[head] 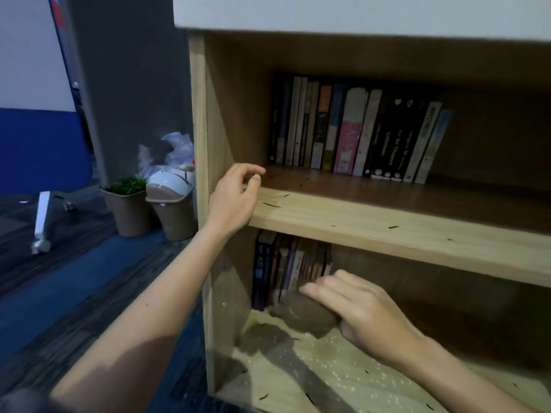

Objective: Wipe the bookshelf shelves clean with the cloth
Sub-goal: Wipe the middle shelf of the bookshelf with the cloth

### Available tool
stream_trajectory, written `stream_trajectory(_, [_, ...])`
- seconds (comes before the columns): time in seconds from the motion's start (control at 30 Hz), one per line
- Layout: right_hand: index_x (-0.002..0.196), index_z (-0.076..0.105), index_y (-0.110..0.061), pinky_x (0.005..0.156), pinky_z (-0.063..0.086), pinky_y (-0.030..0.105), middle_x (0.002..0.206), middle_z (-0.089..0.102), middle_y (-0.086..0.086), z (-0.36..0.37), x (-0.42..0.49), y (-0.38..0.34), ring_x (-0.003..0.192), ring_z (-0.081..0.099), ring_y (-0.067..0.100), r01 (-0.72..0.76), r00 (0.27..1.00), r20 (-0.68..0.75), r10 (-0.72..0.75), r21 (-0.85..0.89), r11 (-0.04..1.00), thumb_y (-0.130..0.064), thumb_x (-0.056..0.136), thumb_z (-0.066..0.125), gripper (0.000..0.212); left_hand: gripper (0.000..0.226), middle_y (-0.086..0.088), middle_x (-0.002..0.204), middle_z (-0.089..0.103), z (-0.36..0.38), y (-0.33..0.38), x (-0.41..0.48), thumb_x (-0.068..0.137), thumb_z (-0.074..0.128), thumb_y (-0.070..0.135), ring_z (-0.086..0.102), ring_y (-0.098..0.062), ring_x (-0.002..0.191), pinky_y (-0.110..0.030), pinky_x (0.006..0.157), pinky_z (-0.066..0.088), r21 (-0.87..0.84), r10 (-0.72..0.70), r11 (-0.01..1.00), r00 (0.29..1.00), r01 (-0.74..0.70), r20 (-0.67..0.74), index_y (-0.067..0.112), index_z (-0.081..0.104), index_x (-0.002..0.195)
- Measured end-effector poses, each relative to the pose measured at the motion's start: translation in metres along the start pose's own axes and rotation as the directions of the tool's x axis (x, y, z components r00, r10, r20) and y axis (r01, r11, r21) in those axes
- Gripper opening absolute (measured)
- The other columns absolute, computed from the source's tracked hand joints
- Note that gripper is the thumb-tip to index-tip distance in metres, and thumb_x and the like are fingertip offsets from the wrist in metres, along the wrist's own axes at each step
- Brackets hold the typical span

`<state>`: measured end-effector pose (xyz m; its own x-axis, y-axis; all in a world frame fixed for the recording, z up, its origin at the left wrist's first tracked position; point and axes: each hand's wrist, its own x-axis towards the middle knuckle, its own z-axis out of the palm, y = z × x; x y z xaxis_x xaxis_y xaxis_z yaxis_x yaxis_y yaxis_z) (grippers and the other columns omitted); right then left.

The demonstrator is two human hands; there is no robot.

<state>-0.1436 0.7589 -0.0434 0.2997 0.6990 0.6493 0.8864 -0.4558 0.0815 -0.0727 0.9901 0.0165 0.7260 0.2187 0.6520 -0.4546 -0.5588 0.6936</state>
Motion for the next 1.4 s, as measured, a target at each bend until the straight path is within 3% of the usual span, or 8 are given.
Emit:
stream_trajectory(0.27, [0.1,0.057,-0.037,0.072,0.048,0.011,0.091,0.064,-0.018,-0.015,-0.002,-0.011,0.09,0.06,-0.003,-0.519,0.821,0.038,0.57,0.465,0.717,0.009,0.083,0.054,0.049,0.02,0.01,0.11,0.054,0.003,-0.003,-0.002,0.095,0.044,0.02,0.05,-0.006,0.105,-0.025,0.089,0.039,0.042,0.004,0.999,1.0,-0.004,-0.001,0.023,0.06,0.106])
stream_trajectory(0.43, [0.084,0.065,-0.02,0.062,0.054,0.025,0.077,0.074,0.0,-0.047,0.036,-0.008,0.072,0.07,0.014,-0.629,0.486,0.333,0.808,0.775,0.059,-0.018,0.089,0.056,0.01,0.021,0.008,0.112,0.054,0.0,-0.003,-0.003,0.097,0.042,0.022,0.051,-0.011,0.108,-0.03,0.093,0.043,-0.015,-0.035,0.999,0.999,0.035,0.031,0.021,0.06,0.109])
stream_trajectory(0.57, [0.091,0.063,-0.014,0.057,0.05,0.028,0.071,0.073,0.002,-0.069,0.047,-0.006,0.065,0.069,0.015,-0.623,0.435,0.455,0.777,0.775,-0.105,-0.019,0.088,0.055,0.011,0.024,0.003,0.115,0.055,-0.004,0.001,0.0,0.098,0.04,0.021,0.049,-0.008,0.106,-0.023,0.088,0.036,-0.053,-0.056,0.997,0.996,0.06,0.075,0.019,0.059,0.111])
stream_trajectory(0.87, [0.1,0.056,-0.023,0.071,0.047,0.019,0.091,0.061,-0.005,-0.09,0.127,0.044,0.08,0.057,0.006,-0.578,0.654,-0.099,0.75,0.573,0.58,-0.013,0.093,0.044,0.017,0.026,0.007,0.115,0.056,-0.009,-0.004,0.003,0.098,0.039,0.017,0.048,-0.003,0.106,-0.005,0.081,0.034,-0.09,-0.024,0.995,0.994,0.034,0.104,0.018,0.058,0.116])
stream_trajectory(0.97, [0.099,0.054,-0.02,0.052,0.039,0.019,0.083,0.059,-0.001,-0.055,0.142,0.056,0.064,0.051,0.006,-0.561,0.828,0.142,0.543,0.178,0.808,-0.016,0.093,0.046,0.011,0.027,0.006,0.117,0.054,-0.009,-0.003,0.001,0.097,0.039,0.013,0.047,-0.003,0.109,-0.004,0.084,0.033,-0.07,-0.002,0.998,0.999,0.006,0.051,0.017,0.057,0.117])
stream_trajectory(1.1, [0.097,0.061,-0.025,0.06,0.034,0.021,0.079,0.059,-0.008,-0.036,0.138,0.056,0.069,0.052,0.007,-0.589,0.67,0.603,0.433,0.076,0.805,-0.044,0.09,0.05,0.023,0.027,-0.002,0.113,0.056,-0.013,-0.005,-0.015,0.09,0.046,0.0,0.048,-0.006,0.107,-0.009,0.093,0.037,0.065,0.15,0.987,0.988,-0.148,-0.03,0.01,0.061,0.11])
stream_trajectory(1.27, [0.136,0.04,-0.032,0.107,0.025,0.033,0.147,0.027,-0.008,-0.036,0.136,0.066,0.131,0.031,0.016,-0.474,0.582,0.717,0.384,-0.084,0.876,-0.073,0.072,0.031,0.076,0.034,0.0,0.111,0.065,-0.013,-0.016,-0.028,0.078,0.042,0.013,0.041,-0.016,0.12,-0.038,0.112,0.015,0.513,0.429,0.802,0.892,-0.306,-0.139,0.016,0.069,0.098])
stream_trajectory(1.4, [0.119,0.053,-0.031,0.105,0.029,0.044,0.14,0.03,-0.015,-0.021,0.138,0.07,0.118,0.033,0.016,-0.406,0.674,0.678,0.294,0.007,0.914,-0.055,0.091,0.035,0.041,0.036,0.001,0.113,0.065,-0.017,-0.016,-0.014,0.077,0.042,0.014,0.041,-0.014,0.122,-0.037,0.114,0.008,0.544,0.464,0.77,0.878,-0.334,-0.118,0.018,0.068,0.102])
